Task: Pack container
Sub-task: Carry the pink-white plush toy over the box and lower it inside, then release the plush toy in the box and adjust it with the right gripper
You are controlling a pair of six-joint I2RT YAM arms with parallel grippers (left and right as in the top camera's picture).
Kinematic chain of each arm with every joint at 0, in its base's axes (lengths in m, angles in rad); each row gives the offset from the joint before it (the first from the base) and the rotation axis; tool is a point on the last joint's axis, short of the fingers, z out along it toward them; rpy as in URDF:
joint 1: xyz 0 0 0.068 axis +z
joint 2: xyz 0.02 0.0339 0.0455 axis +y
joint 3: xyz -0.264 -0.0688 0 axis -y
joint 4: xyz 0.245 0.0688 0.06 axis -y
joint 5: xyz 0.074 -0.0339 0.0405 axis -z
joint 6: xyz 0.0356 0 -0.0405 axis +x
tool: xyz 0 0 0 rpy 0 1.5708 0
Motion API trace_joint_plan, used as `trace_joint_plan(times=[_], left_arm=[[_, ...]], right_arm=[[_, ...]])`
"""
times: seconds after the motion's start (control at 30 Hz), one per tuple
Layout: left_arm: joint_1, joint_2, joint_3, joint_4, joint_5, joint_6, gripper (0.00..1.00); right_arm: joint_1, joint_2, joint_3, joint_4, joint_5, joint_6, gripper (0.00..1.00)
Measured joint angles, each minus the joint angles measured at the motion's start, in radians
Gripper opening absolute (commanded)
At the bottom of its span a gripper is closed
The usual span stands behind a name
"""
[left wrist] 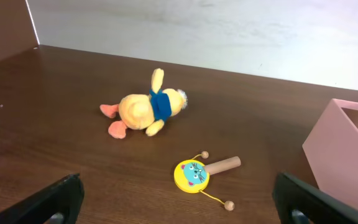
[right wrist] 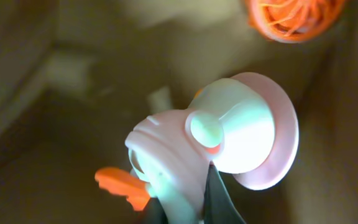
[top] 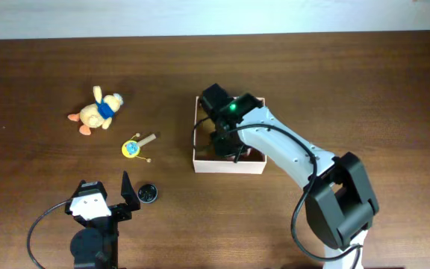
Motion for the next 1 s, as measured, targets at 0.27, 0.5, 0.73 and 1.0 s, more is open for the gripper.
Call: trace_joint_plan(times=[0.27,0.5,0.73,1.0], left_arm=[[0.000,0.000,0.000,0.000,0.000,0.000,0.99],[0.000,0.000,0.000,0.000,0.000,0.000,0.99],[0.000,0.000,0.000,0.000,0.000,0.000,0.99],[0.000,0.000,0.000,0.000,0.000,0.000,0.99]], right_arm=[[0.034,0.000,0.000,0.003,-0.024,0.005,0.45],[0.037,0.000,0.000,0.008,-0.026,0.003,0.64],[0.037,0.000,0.000,0.068,-0.026,-0.016,0.69],[0.037,0.000,0.000,0.201,-0.025,-0.088,0.70]])
